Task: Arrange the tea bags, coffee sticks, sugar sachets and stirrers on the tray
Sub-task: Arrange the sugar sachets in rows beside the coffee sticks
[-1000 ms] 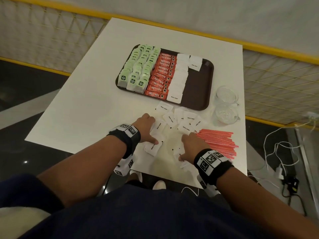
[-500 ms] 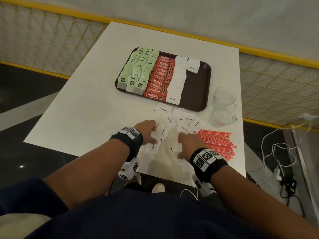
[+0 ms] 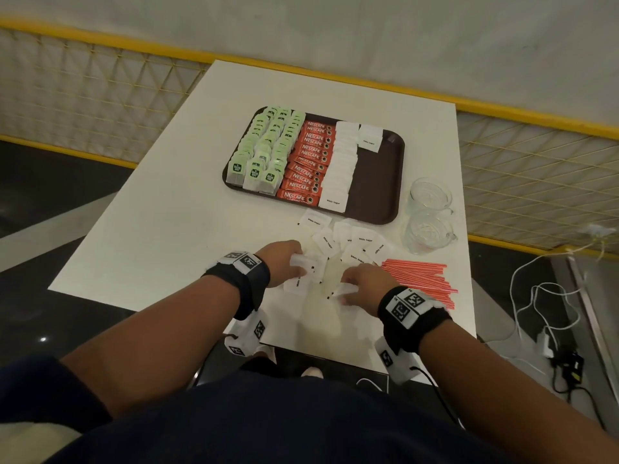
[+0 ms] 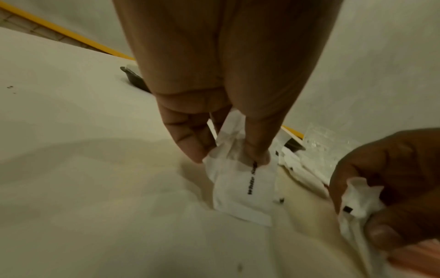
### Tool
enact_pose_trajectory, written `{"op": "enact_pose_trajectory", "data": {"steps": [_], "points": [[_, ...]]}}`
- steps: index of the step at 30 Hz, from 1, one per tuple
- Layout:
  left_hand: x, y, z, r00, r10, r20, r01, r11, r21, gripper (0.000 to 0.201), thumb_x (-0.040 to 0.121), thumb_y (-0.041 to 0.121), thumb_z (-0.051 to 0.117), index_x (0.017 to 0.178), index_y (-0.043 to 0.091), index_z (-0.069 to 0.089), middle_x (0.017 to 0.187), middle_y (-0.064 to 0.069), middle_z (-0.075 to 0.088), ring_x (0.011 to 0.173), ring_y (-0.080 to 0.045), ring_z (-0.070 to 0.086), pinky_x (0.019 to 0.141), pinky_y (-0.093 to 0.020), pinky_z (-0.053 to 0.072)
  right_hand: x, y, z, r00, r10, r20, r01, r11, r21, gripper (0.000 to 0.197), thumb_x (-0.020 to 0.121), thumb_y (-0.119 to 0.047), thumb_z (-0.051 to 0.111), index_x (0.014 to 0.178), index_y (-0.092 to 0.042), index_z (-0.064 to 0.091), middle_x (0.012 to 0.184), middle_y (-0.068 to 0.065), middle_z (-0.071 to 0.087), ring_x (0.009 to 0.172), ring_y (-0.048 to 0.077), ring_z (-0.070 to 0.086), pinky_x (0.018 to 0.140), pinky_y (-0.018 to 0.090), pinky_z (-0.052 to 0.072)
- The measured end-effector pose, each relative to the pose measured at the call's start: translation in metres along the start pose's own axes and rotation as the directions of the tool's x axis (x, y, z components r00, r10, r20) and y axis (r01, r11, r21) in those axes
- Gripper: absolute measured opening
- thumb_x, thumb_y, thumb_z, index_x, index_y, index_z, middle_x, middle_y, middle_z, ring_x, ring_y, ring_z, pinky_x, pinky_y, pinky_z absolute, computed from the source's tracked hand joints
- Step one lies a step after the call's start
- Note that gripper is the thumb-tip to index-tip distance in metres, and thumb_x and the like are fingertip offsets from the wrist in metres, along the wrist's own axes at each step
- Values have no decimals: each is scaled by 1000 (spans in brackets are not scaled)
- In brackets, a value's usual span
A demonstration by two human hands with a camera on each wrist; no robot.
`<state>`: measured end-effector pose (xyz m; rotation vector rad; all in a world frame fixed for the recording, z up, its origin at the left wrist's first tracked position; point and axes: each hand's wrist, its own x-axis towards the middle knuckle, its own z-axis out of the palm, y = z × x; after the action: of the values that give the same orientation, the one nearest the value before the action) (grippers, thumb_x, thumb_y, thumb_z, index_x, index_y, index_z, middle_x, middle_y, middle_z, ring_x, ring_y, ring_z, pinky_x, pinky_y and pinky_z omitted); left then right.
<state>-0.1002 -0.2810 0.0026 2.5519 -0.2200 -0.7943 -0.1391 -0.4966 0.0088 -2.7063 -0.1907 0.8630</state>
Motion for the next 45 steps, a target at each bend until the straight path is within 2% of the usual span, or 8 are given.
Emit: {"op": "enact_pose_trajectory", "data": {"steps": [8, 15, 19, 24, 30, 34, 39, 45], "points": [[17, 13, -51, 977, -18, -215, -102, 841, -532, 49, 76, 34, 83, 116, 15, 63, 105, -3, 69, 92, -20, 66, 69, -32, 57, 18, -11, -58, 989, -95, -116, 146, 779, 610, 11, 88, -24, 71, 98, -19, 68, 93, 2, 68, 80, 20, 67, 66, 27, 57], [51, 28, -83, 992, -21, -128, -97, 531, -842, 50, 67, 30, 86, 112, 17, 68, 107, -9, 73, 100, -27, 70, 88, -45, 58, 53, -20, -100, 974, -55, -218, 188, 730, 657, 24, 83, -18, 76, 105, -14, 67, 95, 8, 72, 79, 30, 71, 71, 39, 61], [73, 32, -96, 996, -20, -89, -75, 376, -924, 33, 85, 9, 74, 115, 12, 62, 112, -13, 70, 102, -29, 70, 84, -43, 59, 83, -18, -112, 951, 72, -300, 151, 738, 658, 37, 72, -20, 85, 96, -23, 57, 94, 21, 67, 74, 36, 66, 70, 50, 59], [100, 28, -110, 997, 72, 5, -17, 298, -955, 46, 86, 9, 73, 128, 11, 56, 121, -15, 68, 108, -31, 68, 88, -52, 57, 112, -22, -134, 934, 55, -353, 157, 825, 543, 33, 72, -28, 85, 94, -27, 60, 95, 1, 67, 86, 18, 64, 84, 42, 56], [134, 27, -124, 995, 93, -21, -46, 286, -957, 50, 84, 2, 73, 129, 11, 55, 118, -12, 70, 108, -29, 68, 87, -47, 57, 141, -24, -156, 900, 110, -421, 172, 799, 577, 40, 72, -31, 84, 103, -25, 60, 92, -3, 60, 76, 10, 56, 71, 28, 52], [161, 27, -130, 997, 45, -62, -70, 198, -978, 51, 85, 4, 73, 131, 11, 53, 121, -14, 69, 109, -32, 68, 89, -50, 55, 158, -18, -154, 904, 299, -307, 31, 669, 743, 45, 76, -45, 79, 106, -18, 57, 96, -1, 64, 83, 12, 64, 74, 29, 54], [182, 32, -126, 997, -4, -77, -75, 212, -974, 48, 83, 2, 74, 126, 9, 55, 118, -13, 70, 105, -30, 70, 83, -47, 59, 178, -11, -134, 896, 433, -104, 6, 222, 975, 28, 82, -25, 78, 102, -12, 63, 93, 6, 72, 72, 14, 67, 61, 28, 51], [207, 33, -132, 995, -42, -86, -77, 189, -979, 46, 85, 2, 72, 127, 8, 53, 120, -13, 67, 103, -28, 70, 72, -37, 60, 202, 10, -155, 860, 473, -192, 135, 151, 979, 7, 89, -14, 70, 93, -16, 66, 95, 7, 74, 75, 16, 67, 61, 26, 52]]}}
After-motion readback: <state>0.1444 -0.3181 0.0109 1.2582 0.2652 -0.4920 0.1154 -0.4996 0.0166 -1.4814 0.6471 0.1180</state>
